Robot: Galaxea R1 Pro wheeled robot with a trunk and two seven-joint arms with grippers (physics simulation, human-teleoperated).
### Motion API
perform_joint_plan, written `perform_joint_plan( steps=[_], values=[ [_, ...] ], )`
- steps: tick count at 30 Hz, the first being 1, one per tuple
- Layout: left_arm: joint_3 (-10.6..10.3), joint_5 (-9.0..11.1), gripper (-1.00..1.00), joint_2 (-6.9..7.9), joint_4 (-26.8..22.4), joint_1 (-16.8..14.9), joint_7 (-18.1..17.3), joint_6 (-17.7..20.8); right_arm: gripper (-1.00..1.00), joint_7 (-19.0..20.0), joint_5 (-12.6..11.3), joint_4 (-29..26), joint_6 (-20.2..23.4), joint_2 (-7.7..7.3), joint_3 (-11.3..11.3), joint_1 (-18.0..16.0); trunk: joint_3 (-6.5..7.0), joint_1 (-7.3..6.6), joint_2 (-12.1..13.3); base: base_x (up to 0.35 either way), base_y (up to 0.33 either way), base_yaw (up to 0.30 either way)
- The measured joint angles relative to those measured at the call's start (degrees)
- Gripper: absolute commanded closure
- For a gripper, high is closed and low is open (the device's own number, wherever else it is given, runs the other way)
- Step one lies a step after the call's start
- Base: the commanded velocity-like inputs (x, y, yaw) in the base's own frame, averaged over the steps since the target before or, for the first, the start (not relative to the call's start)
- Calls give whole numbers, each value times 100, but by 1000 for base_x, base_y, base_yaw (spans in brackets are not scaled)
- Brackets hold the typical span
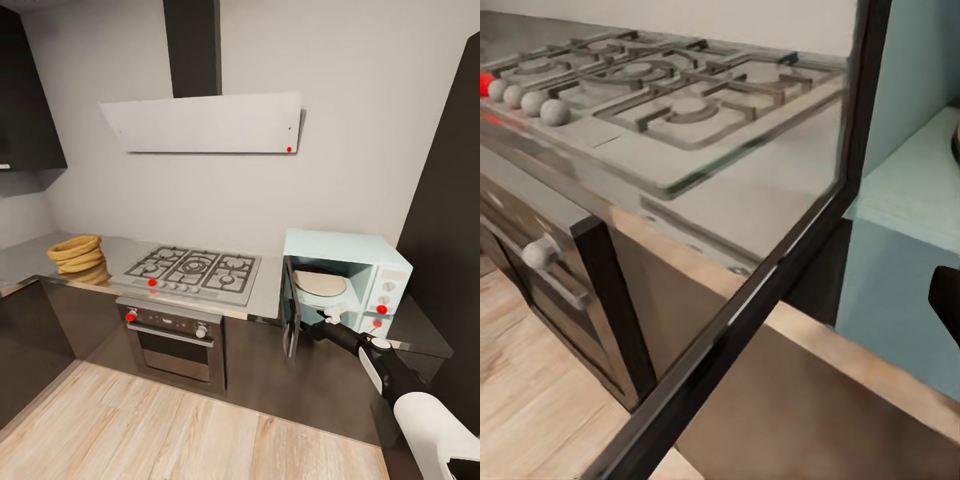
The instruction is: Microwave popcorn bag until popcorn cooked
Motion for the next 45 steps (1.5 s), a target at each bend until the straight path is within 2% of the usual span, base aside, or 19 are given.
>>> perform_joint_plan(
  steps=[38, 41, 45],
  values=[
    [4, 0, -100, 0, -3, 2, 0, 0, -100, 42, -29, 2, -25, -2, -10, 0, -29, 0, 3, 0, 0, 66],
    [5, 0, -100, 1, -5, 3, 0, 1, -100, 32, -26, 3, -26, -83, -8, 0, -29, -1, 0, 0, 0, 105],
    [7, 0, -100, 0, -3, 2, 0, 1, -100, 29, -27, 1, -27, -88, -11, 0, -30, -2, 0, 0, 0, 13]
  ],
)
